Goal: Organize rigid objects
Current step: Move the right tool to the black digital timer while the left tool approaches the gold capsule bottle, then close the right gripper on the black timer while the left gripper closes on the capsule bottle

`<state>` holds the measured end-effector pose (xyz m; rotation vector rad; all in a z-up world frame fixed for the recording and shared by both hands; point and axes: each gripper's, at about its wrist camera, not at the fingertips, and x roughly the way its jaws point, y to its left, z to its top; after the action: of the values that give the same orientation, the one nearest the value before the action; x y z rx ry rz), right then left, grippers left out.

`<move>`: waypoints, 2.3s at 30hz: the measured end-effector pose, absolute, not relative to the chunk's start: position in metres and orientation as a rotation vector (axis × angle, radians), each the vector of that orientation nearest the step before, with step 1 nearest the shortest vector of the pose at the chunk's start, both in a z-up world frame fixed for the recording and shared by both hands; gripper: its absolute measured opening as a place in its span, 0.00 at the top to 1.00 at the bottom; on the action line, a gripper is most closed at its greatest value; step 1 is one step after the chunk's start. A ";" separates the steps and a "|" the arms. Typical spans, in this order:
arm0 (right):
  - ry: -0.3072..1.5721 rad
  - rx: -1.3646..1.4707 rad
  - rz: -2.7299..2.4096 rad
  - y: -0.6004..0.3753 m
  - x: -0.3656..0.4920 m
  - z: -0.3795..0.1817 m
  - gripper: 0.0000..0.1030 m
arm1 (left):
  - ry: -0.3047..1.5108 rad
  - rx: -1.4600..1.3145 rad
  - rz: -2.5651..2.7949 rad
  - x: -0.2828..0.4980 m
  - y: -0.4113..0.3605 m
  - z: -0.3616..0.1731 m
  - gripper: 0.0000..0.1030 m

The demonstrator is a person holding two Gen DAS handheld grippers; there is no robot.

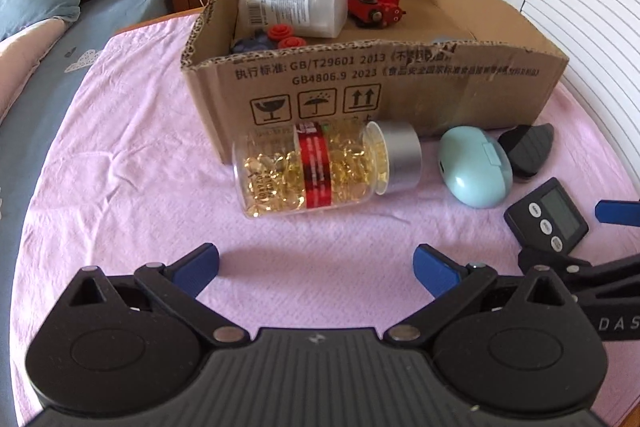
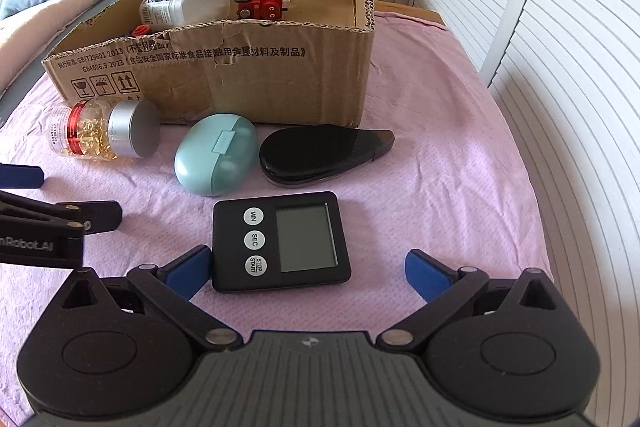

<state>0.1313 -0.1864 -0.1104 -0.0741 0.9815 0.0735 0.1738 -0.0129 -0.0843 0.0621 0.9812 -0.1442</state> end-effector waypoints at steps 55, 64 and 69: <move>0.864 -0.131 0.219 -0.182 0.128 -0.108 0.25 | 0.770 0.051 0.021 0.189 -0.038 -0.078 0.07; 0.867 -0.130 0.213 -0.181 0.128 -0.109 0.25 | 0.783 0.052 0.004 0.190 -0.038 -0.075 0.09; 0.872 -0.133 0.217 -0.181 0.129 -0.107 0.28 | 0.814 0.061 -0.052 0.194 -0.033 -0.072 0.09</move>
<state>0.1288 -0.1809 -0.1069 -0.1331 0.8722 0.2173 0.1939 -0.0330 -0.0721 0.0608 0.8138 -0.0521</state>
